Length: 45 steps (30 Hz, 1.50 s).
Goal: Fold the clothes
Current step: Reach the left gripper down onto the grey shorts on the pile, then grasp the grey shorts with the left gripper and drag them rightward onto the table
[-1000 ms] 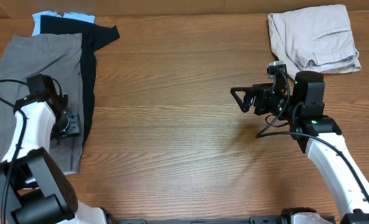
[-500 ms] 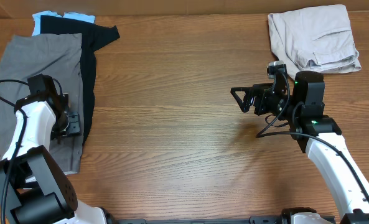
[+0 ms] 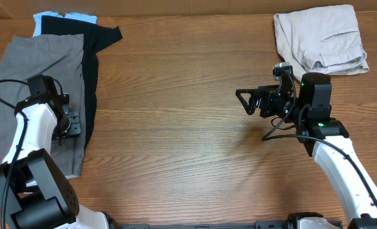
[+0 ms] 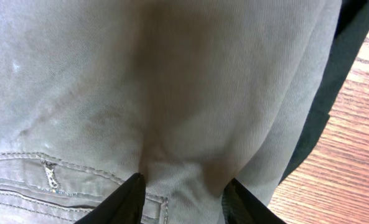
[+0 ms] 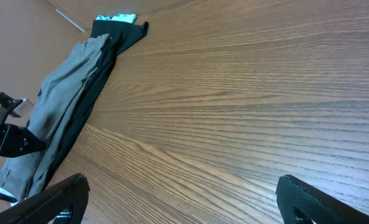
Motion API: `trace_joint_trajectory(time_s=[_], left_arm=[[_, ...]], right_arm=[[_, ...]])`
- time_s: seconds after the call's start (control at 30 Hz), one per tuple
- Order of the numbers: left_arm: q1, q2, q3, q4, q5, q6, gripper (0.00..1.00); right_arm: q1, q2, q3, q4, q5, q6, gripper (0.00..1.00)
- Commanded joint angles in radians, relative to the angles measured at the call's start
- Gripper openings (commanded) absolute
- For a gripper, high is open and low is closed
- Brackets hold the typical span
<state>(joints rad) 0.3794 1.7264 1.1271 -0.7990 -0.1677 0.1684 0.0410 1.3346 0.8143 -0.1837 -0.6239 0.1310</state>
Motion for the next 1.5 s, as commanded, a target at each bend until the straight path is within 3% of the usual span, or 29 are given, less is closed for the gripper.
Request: trace_joint_trajectory(time_s=[0.0, 0.17, 0.3, 0.37, 0.53, 0.7, 0.77, 0.93, 1.1, 1.2, 1.33, 1.47], left_arm=[[-0.006, 0.021, 0.013, 0.003, 0.024, 0.012, 0.42], [-0.007, 0.066, 0.013, 0.003, 0.035, 0.011, 0.32], [-0.007, 0.099, 0.014, 0.0, 0.034, 0.008, 0.09], [-0.008, 0.098, 0.015, 0.0, 0.034, 0.007, 0.04], [-0.008, 0.091, 0.079, -0.057, 0.021, -0.026, 0.04], [-0.009, 0.091, 0.262, -0.221, 0.033, -0.13, 0.04], [-0.015, 0.091, 0.377, -0.317, 0.102, -0.185, 0.04], [-0.065, 0.091, 0.591, -0.494, 0.255, -0.192, 0.04], [-0.193, 0.091, 0.76, -0.617, 0.353, -0.191, 0.04], [-0.336, 0.091, 0.839, -0.628, 0.399, -0.191, 0.04], [-0.521, 0.091, 0.859, -0.531, 0.406, -0.192, 0.04], [-0.722, 0.126, 0.855, -0.346, 0.405, -0.192, 0.04]], right_arm=[[0.004, 0.001, 0.024, 0.006, 0.002, -0.002, 1.0], [0.004, 0.001, 0.024, 0.006, 0.007, -0.002, 1.0], [0.004, 0.001, 0.024, 0.005, 0.021, -0.002, 1.0], [0.004, 0.001, 0.024, 0.006, 0.02, -0.002, 1.0], [0.004, 0.001, 0.024, 0.006, 0.021, -0.002, 1.0], [0.004, 0.001, 0.024, 0.006, 0.02, -0.002, 1.0], [0.004, 0.001, 0.024, 0.006, 0.02, -0.002, 0.99], [0.004, 0.001, 0.024, 0.006, 0.02, -0.001, 0.96], [0.003, 0.001, 0.024, -0.002, 0.019, 0.003, 0.92], [-0.001, -0.009, 0.024, -0.009, 0.016, 0.048, 0.9], [-0.054, -0.057, 0.026, -0.022, -0.04, 0.083, 0.88], [-0.2, -0.157, 0.058, -0.136, -0.101, 0.083, 0.88]])
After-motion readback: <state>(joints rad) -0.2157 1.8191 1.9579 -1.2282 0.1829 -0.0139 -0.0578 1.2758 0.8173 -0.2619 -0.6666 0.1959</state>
